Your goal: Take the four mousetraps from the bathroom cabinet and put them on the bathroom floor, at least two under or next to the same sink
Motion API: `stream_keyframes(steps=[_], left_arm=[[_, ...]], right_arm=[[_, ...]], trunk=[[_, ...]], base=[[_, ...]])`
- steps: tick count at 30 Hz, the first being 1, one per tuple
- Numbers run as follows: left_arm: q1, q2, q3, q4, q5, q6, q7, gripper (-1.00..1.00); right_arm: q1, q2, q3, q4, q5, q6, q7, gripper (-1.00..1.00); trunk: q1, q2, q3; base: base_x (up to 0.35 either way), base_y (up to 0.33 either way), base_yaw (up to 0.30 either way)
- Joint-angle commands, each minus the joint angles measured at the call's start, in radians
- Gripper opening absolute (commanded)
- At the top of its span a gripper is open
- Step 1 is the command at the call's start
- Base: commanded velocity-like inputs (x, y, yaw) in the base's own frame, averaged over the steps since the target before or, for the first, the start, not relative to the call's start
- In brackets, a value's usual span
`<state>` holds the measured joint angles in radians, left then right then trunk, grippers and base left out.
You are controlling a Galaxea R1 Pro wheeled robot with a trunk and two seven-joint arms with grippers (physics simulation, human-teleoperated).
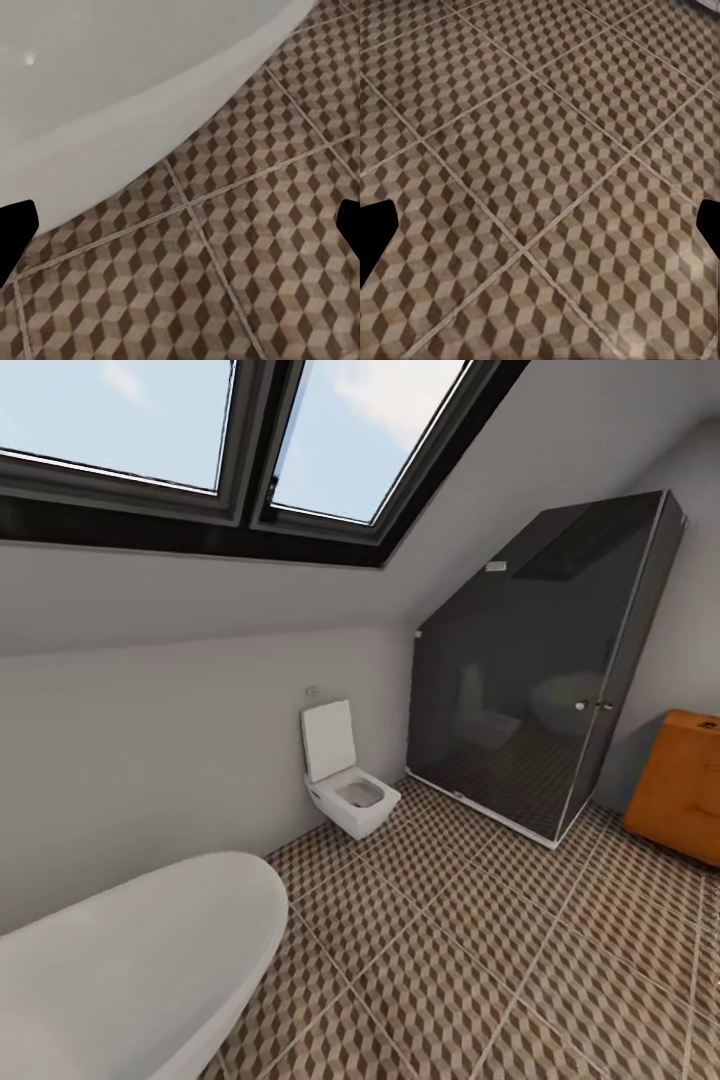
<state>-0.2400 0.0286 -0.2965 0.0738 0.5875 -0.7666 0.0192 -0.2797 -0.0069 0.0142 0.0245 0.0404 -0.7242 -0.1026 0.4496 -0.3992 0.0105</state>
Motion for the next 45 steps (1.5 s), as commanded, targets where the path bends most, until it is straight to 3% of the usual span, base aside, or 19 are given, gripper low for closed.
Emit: stream_keyframes(steps=[1,11,45], left_arm=[[-0.001,0.000,-0.009,0.003,0.004,-0.004,0.002,1.00],[-0.001,-0.004,-0.009,0.003,0.002,-0.001,-0.001,1.00],[-0.001,-0.009,-0.010,0.003,0.003,0.002,-0.005,1.00]], right_arm=[[-0.001,0.001,0.002,0.003,0.005,-0.003,-0.006,1.00],[-0.001,0.003,0.005,0.002,0.015,-0.003,-0.003,1.00],[-0.001,0.003,-0.004,-0.003,0.006,-0.007,-0.011,1.00]], trunk=[[0.000,-0.001,0.000],[0.000,-0.001,0.000],[0.000,-0.001,0.000]], base=[[0.000,0.000,-0.290],[0.000,0.000,-0.236],[0.000,0.000,-0.021]])
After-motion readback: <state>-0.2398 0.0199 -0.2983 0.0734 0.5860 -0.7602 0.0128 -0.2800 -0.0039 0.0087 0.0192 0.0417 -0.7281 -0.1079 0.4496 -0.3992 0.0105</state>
